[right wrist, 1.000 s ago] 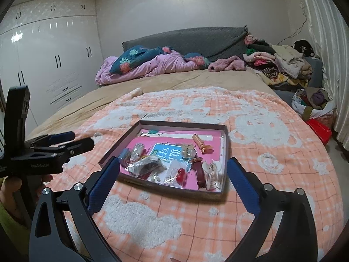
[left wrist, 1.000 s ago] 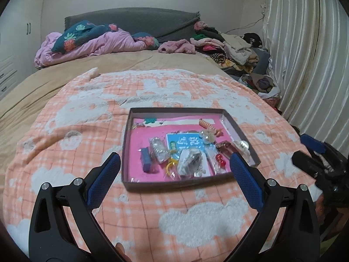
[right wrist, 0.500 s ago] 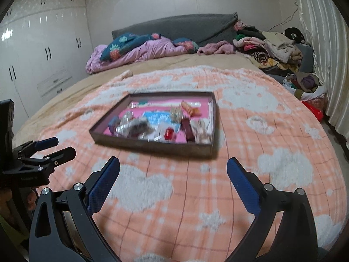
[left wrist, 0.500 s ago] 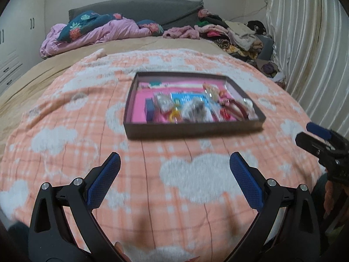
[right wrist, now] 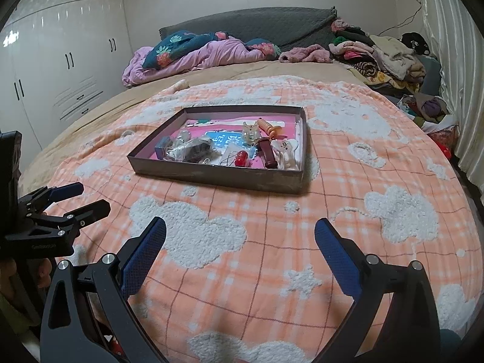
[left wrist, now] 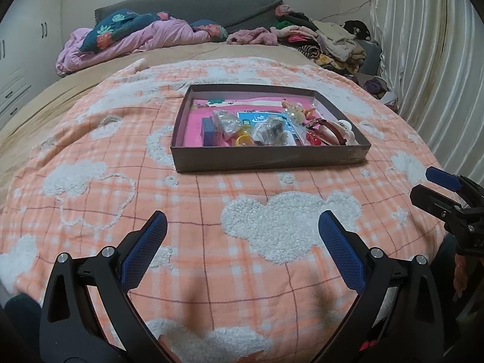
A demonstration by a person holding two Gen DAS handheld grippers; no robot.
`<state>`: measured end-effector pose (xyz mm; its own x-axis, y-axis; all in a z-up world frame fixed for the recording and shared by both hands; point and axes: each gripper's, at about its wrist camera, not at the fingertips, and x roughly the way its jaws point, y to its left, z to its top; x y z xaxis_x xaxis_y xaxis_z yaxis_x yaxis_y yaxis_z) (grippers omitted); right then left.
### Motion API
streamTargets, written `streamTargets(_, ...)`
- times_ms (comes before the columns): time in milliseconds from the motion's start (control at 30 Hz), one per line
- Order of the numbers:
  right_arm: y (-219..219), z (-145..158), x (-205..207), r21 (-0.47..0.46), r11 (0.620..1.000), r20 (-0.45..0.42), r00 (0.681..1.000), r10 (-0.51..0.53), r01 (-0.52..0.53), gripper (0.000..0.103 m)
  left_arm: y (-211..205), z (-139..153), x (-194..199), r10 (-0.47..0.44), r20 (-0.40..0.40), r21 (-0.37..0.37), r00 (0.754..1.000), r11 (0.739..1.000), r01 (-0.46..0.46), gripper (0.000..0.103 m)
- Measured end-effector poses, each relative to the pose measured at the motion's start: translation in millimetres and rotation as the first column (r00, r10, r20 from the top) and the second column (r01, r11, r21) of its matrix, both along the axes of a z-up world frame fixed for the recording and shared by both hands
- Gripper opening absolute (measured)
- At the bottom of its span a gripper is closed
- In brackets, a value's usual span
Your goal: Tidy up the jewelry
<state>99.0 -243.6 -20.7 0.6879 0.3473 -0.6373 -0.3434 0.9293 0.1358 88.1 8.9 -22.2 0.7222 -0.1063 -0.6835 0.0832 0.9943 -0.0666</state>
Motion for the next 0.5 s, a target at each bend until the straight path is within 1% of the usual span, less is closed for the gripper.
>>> streamTargets(500,-0.5,2.0,-0.2,-0.004,1.0,-0.002,1.0,-0.005,0.005,0.098,0.7,5.6,-0.6,0.008,0.013,-0.014,1.0,1.0,-0.008,0.094)
